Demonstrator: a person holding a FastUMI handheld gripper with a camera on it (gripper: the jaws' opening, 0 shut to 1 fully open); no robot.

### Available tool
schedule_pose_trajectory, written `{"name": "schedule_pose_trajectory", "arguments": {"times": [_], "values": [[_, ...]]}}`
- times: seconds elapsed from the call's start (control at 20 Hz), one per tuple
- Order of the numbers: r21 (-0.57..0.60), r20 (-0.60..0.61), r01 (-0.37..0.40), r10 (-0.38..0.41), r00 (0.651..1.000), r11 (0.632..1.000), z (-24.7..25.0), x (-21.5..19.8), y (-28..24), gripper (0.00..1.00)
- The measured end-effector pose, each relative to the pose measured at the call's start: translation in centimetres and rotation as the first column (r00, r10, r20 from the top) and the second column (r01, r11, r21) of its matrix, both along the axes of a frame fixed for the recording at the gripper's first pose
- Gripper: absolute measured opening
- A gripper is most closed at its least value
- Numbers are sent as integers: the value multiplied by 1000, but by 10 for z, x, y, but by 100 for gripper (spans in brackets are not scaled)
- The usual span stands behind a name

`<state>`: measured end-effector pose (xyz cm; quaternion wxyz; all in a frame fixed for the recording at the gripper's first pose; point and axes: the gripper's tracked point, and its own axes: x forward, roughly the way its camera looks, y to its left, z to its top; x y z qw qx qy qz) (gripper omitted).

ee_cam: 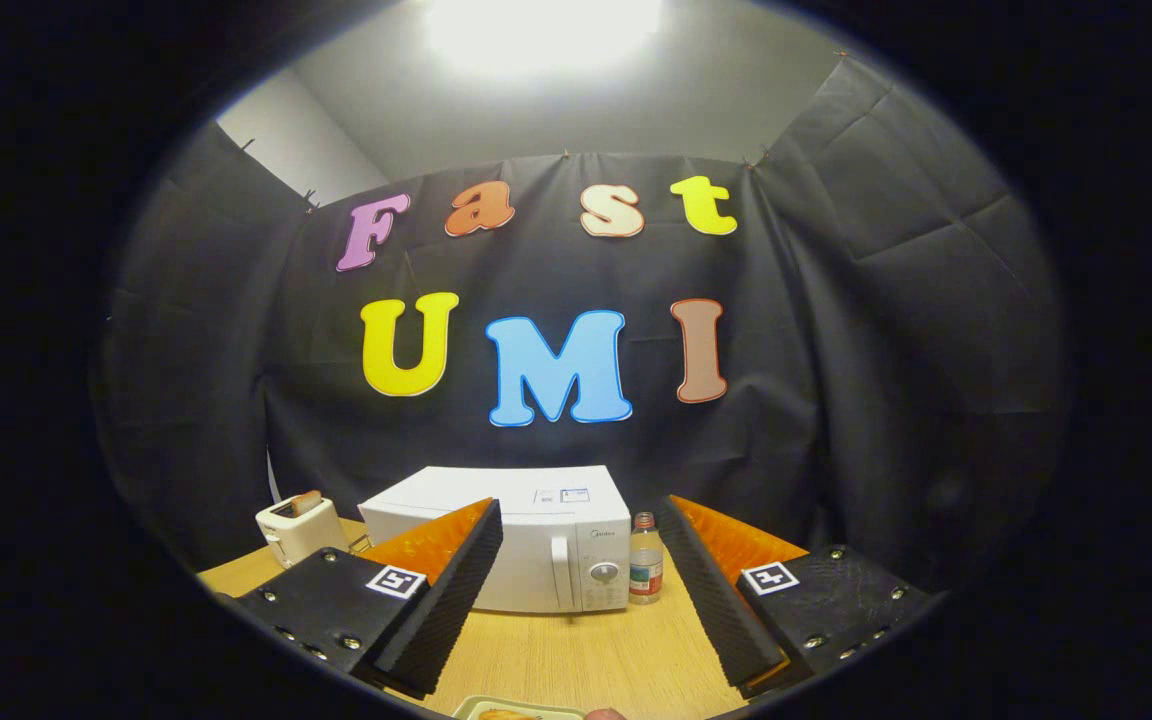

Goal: Open the microwave, put the food inside, and close the microwave door.

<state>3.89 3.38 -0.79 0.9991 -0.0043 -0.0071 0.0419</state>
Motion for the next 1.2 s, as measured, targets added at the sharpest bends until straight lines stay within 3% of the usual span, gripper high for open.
{"name": "schedule_pose_trajectory", "arguments": {"times": [0.4, 1.2], "values": [[8, -20, -42, 42, 999, 999, -21, 51, 4, 99], [-39, -219, -116, 105, 970, 992, -152, 181, 19, 99]]}}
